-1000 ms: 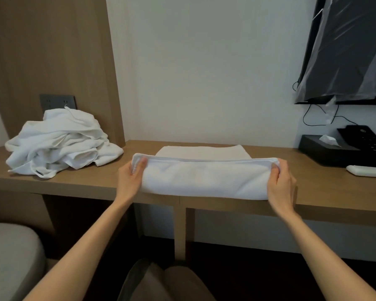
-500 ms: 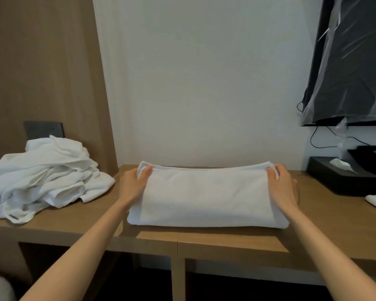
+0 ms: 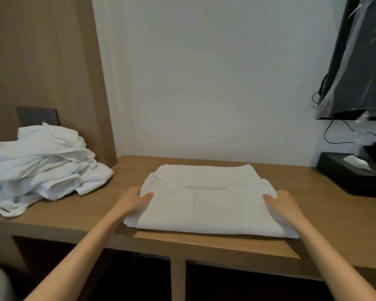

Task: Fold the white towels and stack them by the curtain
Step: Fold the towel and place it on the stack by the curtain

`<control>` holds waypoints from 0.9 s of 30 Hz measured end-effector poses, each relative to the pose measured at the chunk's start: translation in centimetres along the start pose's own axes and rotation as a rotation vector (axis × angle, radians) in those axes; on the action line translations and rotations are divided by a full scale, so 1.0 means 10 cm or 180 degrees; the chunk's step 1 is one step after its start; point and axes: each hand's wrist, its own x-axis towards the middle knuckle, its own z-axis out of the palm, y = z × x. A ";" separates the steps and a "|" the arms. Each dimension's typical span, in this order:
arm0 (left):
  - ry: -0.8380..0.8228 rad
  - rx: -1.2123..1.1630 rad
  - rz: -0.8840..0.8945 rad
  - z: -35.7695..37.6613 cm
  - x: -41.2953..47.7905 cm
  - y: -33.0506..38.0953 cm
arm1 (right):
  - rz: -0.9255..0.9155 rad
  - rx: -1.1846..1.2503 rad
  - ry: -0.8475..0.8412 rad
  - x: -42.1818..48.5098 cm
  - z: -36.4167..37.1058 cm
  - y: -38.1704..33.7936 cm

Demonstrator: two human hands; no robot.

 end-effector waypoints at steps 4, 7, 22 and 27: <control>0.0217 -0.0431 0.0309 0.06 -0.11 0.01 | -0.0238 -0.0051 0.0296 -0.09 0.02 -0.01; 0.0421 -0.0668 0.0408 0.05 -0.11 0.04 | -0.0329 0.0102 0.0477 -0.07 -0.05 -0.01; 0.0573 0.0200 0.0013 0.12 0.03 -0.06 | -0.0253 -0.0673 0.0441 0.00 -0.02 0.04; 0.0683 -0.0172 0.0181 0.10 0.06 -0.06 | -0.0387 -0.0358 0.0550 0.05 -0.09 -0.02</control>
